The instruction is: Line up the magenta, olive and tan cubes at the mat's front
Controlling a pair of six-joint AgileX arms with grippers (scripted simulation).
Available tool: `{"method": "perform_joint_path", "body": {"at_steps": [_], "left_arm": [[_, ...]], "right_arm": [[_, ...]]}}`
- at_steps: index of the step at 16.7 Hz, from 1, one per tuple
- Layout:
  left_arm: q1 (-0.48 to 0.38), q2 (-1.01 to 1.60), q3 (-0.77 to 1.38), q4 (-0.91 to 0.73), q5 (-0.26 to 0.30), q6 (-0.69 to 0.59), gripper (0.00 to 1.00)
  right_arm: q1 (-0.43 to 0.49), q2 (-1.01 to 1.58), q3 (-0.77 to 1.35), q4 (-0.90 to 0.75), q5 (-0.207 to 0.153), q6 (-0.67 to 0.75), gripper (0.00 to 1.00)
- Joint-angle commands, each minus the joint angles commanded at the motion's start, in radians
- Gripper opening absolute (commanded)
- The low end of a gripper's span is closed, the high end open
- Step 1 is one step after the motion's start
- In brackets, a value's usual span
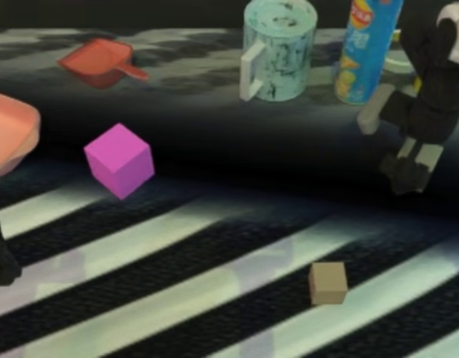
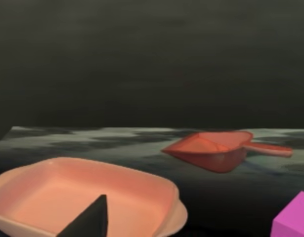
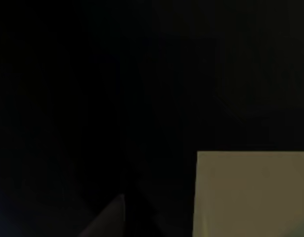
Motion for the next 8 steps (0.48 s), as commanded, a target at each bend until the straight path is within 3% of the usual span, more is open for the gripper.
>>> {"method": "perform_joint_path", "body": {"at_steps": [6,8], "left_arm": [[0.000,0.000,0.000,0.000,0.000,0.000,1.00],[0.000,0.000,0.000,0.000,0.000,0.000,1.00]], "right_arm": [[0.000,0.000,0.000,0.000,0.000,0.000,0.02],[0.000,0.000,0.000,0.000,0.000,0.000,0.00]]}}
